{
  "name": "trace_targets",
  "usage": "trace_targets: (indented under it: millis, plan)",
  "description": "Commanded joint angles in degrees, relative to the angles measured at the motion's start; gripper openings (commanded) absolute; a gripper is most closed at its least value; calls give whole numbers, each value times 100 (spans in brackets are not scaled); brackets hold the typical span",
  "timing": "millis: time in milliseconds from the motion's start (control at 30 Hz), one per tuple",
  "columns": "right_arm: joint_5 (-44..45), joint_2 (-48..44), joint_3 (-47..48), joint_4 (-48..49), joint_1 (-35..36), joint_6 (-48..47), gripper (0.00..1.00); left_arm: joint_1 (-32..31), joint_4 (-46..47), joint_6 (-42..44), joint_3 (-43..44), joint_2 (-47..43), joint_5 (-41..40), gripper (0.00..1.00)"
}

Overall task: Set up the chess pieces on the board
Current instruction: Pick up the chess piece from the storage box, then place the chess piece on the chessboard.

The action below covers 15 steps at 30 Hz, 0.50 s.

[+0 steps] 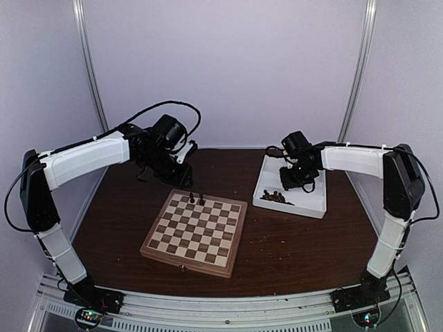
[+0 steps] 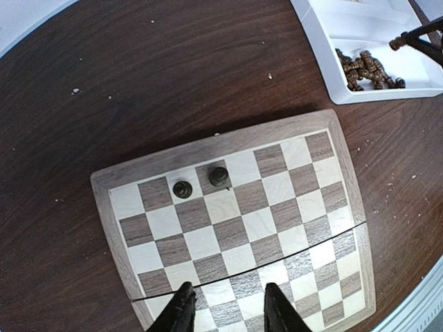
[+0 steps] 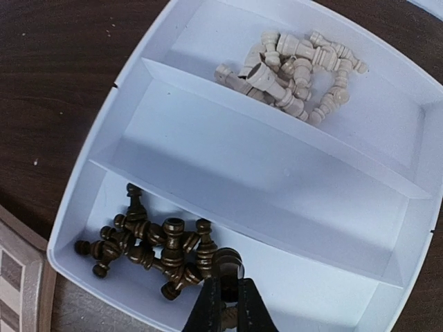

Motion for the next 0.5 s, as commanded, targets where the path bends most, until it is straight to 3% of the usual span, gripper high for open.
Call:
trace_targets:
  millis: [0, 233, 467]
  plan:
    - [-360, -567, -91, -150, 62, -275, 4, -106, 233, -115, -105, -225, 224, 35]
    - [-1883, -890, -337, 233, 399, -425, 1, -119, 457, -244, -399, -418, 476, 35]
    - [-2152, -616, 382, -379, 1045, -440, 0, -117, 167, -373, -176, -426, 713, 35]
